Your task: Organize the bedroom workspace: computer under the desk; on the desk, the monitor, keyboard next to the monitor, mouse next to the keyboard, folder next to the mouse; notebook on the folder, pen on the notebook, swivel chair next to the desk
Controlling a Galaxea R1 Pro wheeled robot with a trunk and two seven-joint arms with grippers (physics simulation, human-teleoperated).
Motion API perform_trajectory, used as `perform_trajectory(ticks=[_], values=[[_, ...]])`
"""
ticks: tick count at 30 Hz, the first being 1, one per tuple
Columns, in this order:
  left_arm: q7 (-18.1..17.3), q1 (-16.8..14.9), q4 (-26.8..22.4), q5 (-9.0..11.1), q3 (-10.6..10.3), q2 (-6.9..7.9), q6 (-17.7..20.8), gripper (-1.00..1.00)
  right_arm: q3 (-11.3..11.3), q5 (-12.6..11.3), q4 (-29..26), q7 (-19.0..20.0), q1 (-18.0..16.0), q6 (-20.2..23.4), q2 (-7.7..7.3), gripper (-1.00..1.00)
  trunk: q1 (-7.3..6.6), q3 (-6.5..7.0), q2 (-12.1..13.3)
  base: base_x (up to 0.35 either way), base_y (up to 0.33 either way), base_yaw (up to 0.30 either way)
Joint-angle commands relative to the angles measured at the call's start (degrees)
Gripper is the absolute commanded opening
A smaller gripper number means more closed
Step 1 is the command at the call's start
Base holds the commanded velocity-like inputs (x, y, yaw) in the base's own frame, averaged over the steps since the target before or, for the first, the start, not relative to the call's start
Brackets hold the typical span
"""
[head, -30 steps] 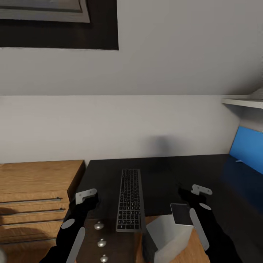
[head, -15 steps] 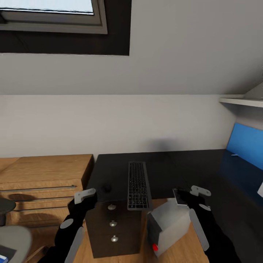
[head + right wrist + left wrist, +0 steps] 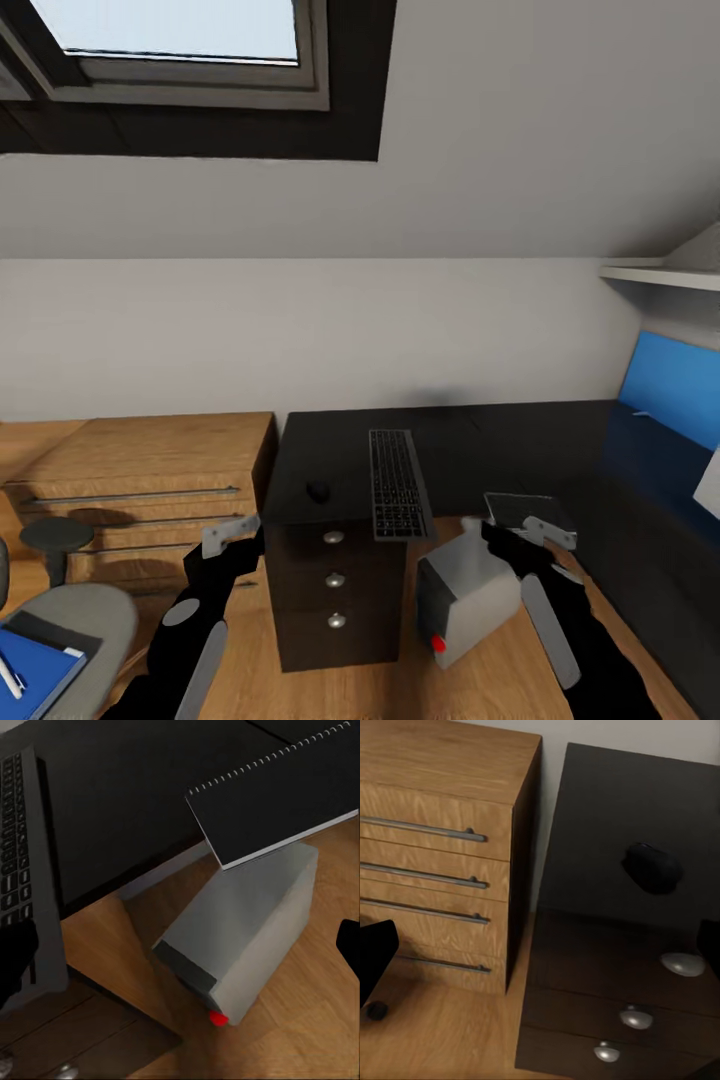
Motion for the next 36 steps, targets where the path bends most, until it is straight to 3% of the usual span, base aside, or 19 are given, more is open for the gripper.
perform_trajectory(ticks=[1, 7, 11, 17, 22, 23, 28, 36], values=[[0.51, 0.01, -0.1, 0.6, -0.09, 0.02, 0.16, 1.0, 0.05, -1.23, 0.07, -0.31, -0.02, 0.17, -0.08, 1.0, -0.01, -0.07, -0.05, -0.08, 0.051, 0.0], [0.51, 0.73, -0.3, 0.63, -0.1, 0.02, 0.16, 1.0, 0.02, -4.48, 0.5, 1.44, 0.04, 0.26, -0.25, 1.0, -0.01, -0.07, -0.05, -0.039, 0.025, 0.0], [0.51, 0.94, -1.04, 0.66, -0.1, -0.02, 0.16, 1.0, -0.33, -7.93, 0.53, 3.87, 0.06, 0.45, -0.47, 1.0, -0.01, -0.07, -0.05, -0.012, 0.008, 0.0], [0.51, 1.05, -1.89, 0.68, -0.16, -0.07, 0.16, 1.0, -3.01, -16.06, 0.89, 9.97, 0.06, 0.55, -1.71, 1.0, -0.01, -0.07, -0.05, -0.004, 0.003, 0.0], [0.51, 1.07, -2.12, 0.69, -0.15, -0.07, 0.16, 1.0, -6.39, -22.42, 2.4, 15.94, 0.06, 0.5, -2.76, 1.0, -0.01, -0.07, -0.05, -0.001, 0.001, 0.0], [0.51, 1.08, -2.15, 0.69, -0.17, -0.08, 0.16, 1.0, -7.92, -24.01, 3.3, 18.11, 0.06, 0.45, -3.04, 1.0, 0.21, -0.25, -0.45, 0.0, 0.0, 0.0], [0.51, 1.08, -2.21, 0.69, -0.19, -0.14, 0.16, 1.0, -12.22, -26.22, 4.92, 22.55, 0.06, 0.28, -3.27, 1.0, 1.31, -1.15, -2.46, 0.0, 0.0, 0.0], [0.51, 1.08, -2.22, 0.69, -0.25, -0.21, 0.16, 1.0, -14.32, -26.89, 6.65, 24.27, 0.06, -1.77, -2.96, 1.0, 3.07, -2.58, -5.67, 0.0, 0.0, 0.0]])
